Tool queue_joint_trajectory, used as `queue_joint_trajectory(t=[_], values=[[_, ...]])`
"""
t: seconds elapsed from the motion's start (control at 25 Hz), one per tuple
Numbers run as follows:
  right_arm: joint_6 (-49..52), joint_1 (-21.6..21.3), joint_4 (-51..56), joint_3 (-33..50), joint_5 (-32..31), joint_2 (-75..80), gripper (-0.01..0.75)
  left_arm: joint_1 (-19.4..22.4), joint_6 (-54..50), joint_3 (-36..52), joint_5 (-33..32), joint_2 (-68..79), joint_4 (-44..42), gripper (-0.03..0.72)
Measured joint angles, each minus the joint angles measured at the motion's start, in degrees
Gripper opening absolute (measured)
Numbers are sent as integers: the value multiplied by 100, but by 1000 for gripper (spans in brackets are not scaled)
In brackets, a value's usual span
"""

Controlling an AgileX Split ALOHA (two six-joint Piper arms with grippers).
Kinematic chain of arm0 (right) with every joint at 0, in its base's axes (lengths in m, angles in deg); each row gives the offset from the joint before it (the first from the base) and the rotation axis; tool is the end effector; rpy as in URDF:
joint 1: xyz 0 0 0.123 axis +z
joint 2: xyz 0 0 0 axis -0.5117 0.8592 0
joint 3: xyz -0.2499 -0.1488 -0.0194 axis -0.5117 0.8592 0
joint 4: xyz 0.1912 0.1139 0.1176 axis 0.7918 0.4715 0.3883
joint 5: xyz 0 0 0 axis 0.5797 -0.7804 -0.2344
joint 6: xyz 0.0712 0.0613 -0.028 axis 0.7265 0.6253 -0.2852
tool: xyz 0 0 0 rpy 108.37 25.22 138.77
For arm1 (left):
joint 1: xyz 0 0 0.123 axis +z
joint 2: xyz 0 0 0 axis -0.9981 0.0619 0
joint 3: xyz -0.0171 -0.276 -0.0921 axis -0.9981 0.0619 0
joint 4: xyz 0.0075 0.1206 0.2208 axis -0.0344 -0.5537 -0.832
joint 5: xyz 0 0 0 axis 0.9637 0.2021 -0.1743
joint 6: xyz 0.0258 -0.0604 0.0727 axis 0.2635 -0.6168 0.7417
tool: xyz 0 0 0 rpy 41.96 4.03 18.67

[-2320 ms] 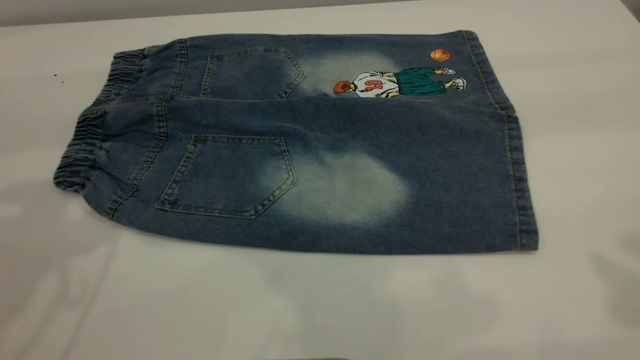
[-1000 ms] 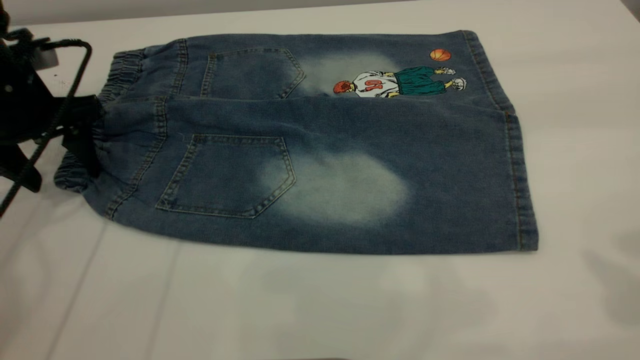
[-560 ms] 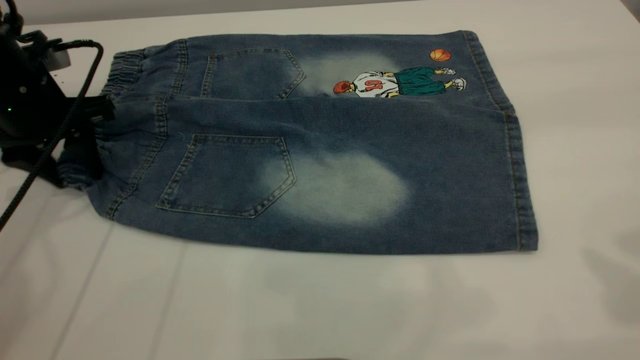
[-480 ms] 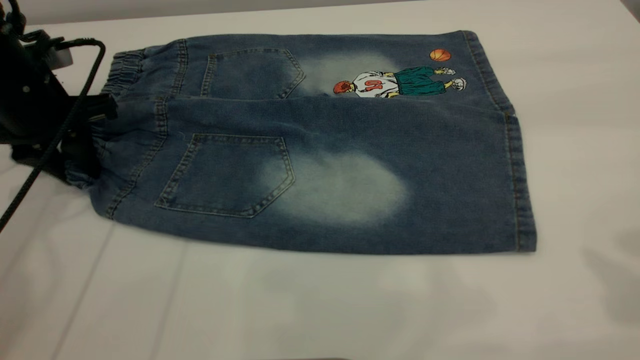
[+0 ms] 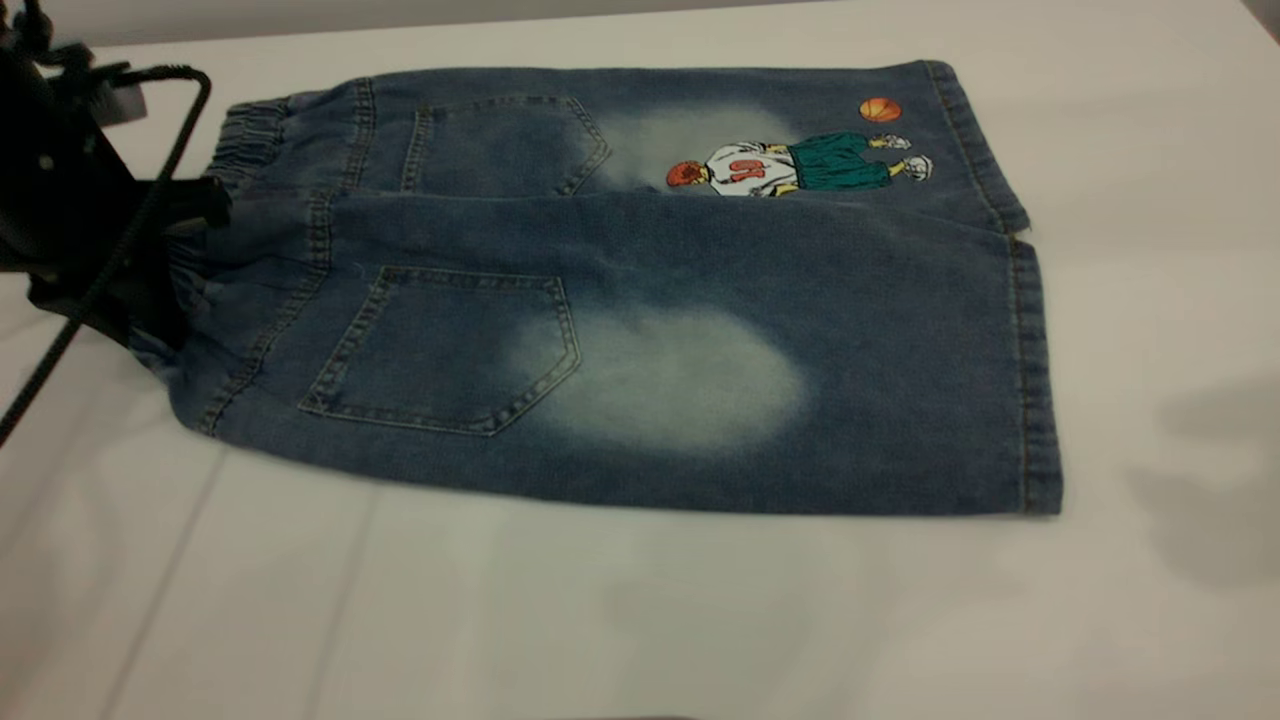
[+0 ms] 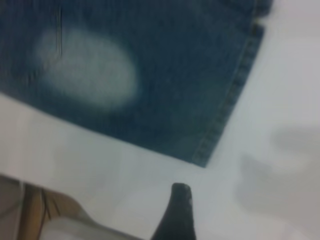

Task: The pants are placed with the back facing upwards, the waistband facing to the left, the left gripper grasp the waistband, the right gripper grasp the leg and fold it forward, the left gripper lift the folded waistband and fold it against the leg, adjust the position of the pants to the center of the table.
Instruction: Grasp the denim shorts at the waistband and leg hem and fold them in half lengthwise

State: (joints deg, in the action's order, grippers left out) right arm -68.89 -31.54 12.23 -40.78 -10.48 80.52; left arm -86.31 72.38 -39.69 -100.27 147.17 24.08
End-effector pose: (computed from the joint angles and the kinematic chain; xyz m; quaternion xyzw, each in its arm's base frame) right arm 0.2189 0.0317 0.2719 -0.0472 0.9596 0.1703 0.2191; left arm 0.3773 -0.0035 0.0730 -0.1176 0.9872 -0.0348 0.1022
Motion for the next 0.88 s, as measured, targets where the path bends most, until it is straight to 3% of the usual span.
queue_joint_trajectory(t=[0.28,0.48,0.64,0.88], values=[[-230,1437,-176,-6,705,1056,593,0,337,-471,-812,-28,-18,90],[-129,2254,-811,-11,920,1863,593,0,355,-527,-897,-28,-18,90],[-98,2498,-1030,-17,1118,2473,593,0,364,-527,-909,-28,-18,90],[-187,2534,-1309,-17,1868,3321,591,0,364,-527,-916,-28,-18,90]])
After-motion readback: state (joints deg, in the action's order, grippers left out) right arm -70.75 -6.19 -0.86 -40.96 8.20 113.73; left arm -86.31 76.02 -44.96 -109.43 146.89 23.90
